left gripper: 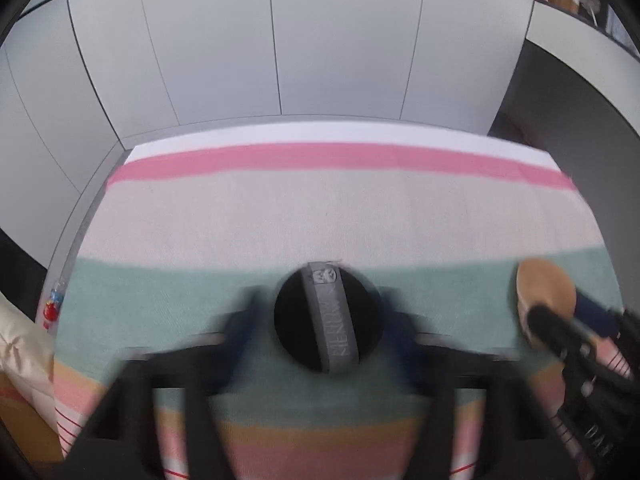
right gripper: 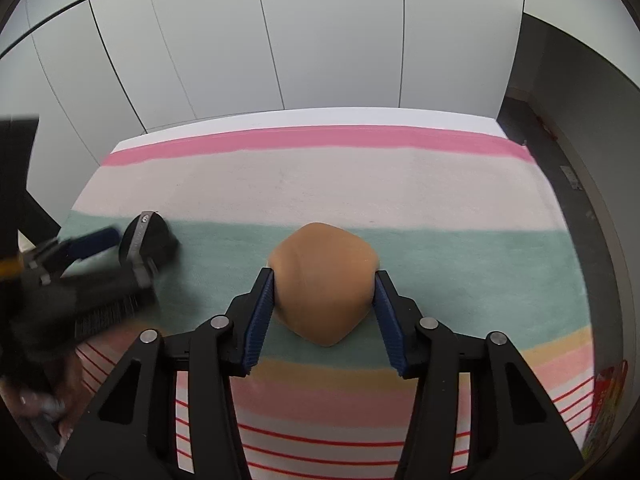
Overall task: Organize objects
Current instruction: 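Close the right tool on the tan sponge while the left tool grips the black puff, then lift the tan sponge with the right tool while the left tool lifts the black puff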
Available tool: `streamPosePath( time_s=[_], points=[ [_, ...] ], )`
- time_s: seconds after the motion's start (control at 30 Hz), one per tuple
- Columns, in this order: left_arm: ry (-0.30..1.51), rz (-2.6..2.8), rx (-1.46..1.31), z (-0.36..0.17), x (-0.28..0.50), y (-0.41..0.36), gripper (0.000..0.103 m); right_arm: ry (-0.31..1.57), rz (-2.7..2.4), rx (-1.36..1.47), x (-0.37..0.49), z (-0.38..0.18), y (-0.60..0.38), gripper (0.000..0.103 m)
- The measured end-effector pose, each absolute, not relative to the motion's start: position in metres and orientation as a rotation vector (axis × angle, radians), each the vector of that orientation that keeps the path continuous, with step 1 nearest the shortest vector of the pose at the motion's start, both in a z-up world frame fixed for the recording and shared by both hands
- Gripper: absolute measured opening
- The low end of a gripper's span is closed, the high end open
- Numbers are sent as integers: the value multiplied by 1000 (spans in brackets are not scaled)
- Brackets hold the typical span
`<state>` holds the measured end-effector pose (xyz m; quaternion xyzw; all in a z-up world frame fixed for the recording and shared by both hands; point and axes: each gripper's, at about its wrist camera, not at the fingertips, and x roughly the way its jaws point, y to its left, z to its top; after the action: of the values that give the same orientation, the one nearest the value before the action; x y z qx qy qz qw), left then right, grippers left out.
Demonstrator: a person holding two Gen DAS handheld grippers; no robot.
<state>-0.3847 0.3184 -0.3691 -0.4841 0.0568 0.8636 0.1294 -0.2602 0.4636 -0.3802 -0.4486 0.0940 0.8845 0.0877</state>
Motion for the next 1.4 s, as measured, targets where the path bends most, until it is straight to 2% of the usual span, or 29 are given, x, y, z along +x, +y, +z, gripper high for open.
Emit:
streamPosePath(
  time_s=[0.1,0.33,0.57,0.93,1.1,1.4],
  points=[
    [86,2524,-1407,-364,-385,313,46,269,2645,-1340,-260,-377,463,43],
    [84,2581,-1429,-351,-381,304,46,278,2634,-1345,-255,-366,468,37],
    [108,2590,-1375,-310,-374,286,46,274,2638,-1326,-252,-336,467,33],
    [109,2653,-1235,-202,-348,273,46,233,2671,-1250,-243,-236,454,32],
    [245,2720,-1125,-145,-330,278,46,212,2682,-1222,-234,-182,449,32],
    [112,2728,-976,-32,-295,267,46,102,2657,-1066,-204,-73,438,32]
  ],
)
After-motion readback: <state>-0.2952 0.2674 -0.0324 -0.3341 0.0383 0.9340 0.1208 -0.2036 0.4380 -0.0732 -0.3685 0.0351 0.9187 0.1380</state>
